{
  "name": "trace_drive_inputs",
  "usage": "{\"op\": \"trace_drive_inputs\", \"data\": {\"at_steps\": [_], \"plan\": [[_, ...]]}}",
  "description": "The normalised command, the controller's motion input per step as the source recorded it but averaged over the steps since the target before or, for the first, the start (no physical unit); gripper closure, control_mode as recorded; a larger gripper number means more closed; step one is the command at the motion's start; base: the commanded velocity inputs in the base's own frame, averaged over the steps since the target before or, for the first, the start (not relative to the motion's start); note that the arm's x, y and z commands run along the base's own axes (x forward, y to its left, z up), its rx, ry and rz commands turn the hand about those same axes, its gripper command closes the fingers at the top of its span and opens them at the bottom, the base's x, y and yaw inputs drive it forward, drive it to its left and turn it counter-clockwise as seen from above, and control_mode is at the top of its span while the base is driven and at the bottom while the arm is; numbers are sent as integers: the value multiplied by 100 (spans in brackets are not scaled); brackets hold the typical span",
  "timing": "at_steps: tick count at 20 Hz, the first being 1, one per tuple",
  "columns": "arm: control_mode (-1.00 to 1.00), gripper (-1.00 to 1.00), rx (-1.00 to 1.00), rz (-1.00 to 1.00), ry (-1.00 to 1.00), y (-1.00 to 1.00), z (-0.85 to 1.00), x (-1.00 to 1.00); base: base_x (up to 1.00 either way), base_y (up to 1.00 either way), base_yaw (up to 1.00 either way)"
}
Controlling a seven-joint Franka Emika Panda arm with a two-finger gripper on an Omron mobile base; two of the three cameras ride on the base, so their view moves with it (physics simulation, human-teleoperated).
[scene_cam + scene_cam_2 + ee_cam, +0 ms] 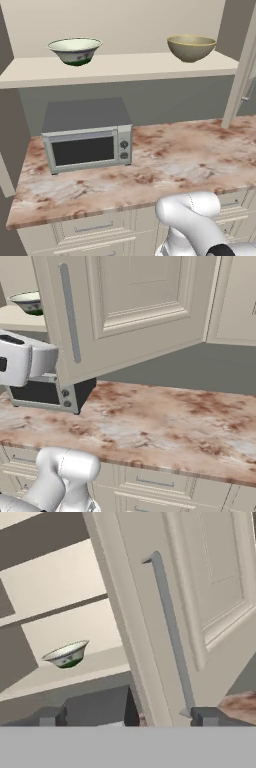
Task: Move the bowls from the cabinet to the plates on the dining table.
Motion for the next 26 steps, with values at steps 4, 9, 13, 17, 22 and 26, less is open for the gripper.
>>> {"op": "trace_drive_inputs", "data": {"at_steps": [4,9,13,17,22,26], "plan": [[-100,-100,-25,0,2,77,0,-3,0,0,0],[-100,-100,-20,0,1,60,-1,20,0,0,0],[-100,-100,-14,0,1,28,-2,27,0,0,0],[-100,-100,-20,0,8,1,-4,11,0,0,0],[-100,-100,-26,0,14,0,-11,34,0,0,0],[-100,-100,-24,0,16,2,-21,61,0,0,0]]}}
